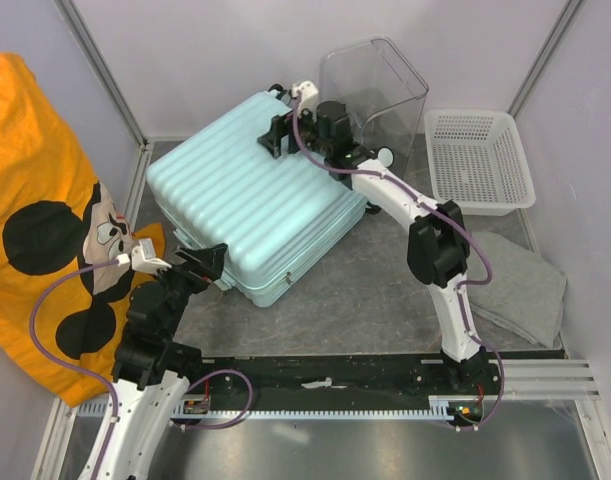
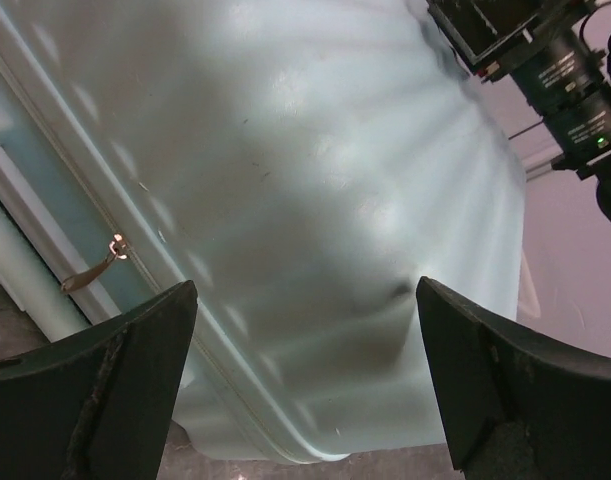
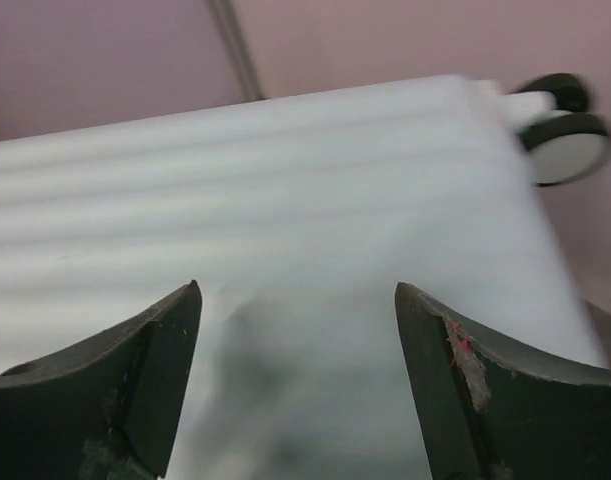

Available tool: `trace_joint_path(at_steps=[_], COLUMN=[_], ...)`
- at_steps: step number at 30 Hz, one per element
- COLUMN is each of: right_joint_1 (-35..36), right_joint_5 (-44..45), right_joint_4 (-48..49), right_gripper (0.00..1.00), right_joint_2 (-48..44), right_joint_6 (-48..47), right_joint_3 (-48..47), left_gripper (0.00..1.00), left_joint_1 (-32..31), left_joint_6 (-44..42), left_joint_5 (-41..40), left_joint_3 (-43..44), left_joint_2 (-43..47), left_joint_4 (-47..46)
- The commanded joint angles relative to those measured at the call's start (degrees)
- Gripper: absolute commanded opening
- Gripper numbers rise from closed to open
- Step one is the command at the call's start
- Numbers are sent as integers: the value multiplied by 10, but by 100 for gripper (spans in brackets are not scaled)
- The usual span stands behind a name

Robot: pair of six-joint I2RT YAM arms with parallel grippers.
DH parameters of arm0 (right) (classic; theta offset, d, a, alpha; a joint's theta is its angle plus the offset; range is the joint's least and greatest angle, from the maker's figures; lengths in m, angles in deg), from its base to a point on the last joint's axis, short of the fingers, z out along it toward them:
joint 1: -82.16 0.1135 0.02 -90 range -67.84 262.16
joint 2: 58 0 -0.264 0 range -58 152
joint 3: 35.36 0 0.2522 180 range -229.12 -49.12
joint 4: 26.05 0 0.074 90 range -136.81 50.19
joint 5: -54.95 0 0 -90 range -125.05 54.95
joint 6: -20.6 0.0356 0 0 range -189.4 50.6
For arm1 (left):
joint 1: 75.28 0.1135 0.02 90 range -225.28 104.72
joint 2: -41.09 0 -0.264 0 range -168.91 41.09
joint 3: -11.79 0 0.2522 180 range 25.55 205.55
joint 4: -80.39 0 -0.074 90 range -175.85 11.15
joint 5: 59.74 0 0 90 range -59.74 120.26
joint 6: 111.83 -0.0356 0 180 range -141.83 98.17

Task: Open, take out, and arrange the luggage
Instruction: Adjust the luggage at the center of the board.

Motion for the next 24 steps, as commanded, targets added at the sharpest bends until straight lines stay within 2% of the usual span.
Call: trace_joint_path(at_steps=[1, 5, 9, 11, 15, 24], right_joint_1=[68, 67, 60, 49, -7, -52], right_joint_5=[-96, -56, -2, 17, 12, 60], right_joint_4=[-106, -118, -96, -95, -95, -94], right_gripper=[89, 98, 98, 98, 97, 97], right_joint_2=[12, -71, -159, -174, -158, -121], right_joint_6=[44, 17, 6, 16, 52, 50], right_joint_3=[16, 64, 163, 173, 167, 159], left_gripper=[96, 93, 93, 92, 90, 89], left_joint_1=[0, 0, 0, 0, -3, -9], left_joint_6=[5, -12, -42, -55, -56, -72], left_joint_5=[70, 126, 177, 213, 265, 282], left_joint_3=[-28, -45, -55, -55, -57, -59], left_joint_2=[-28, -58, -96, -136, -188, -241], left_joint_4=[-64, -117, -189, -209, -273, -334])
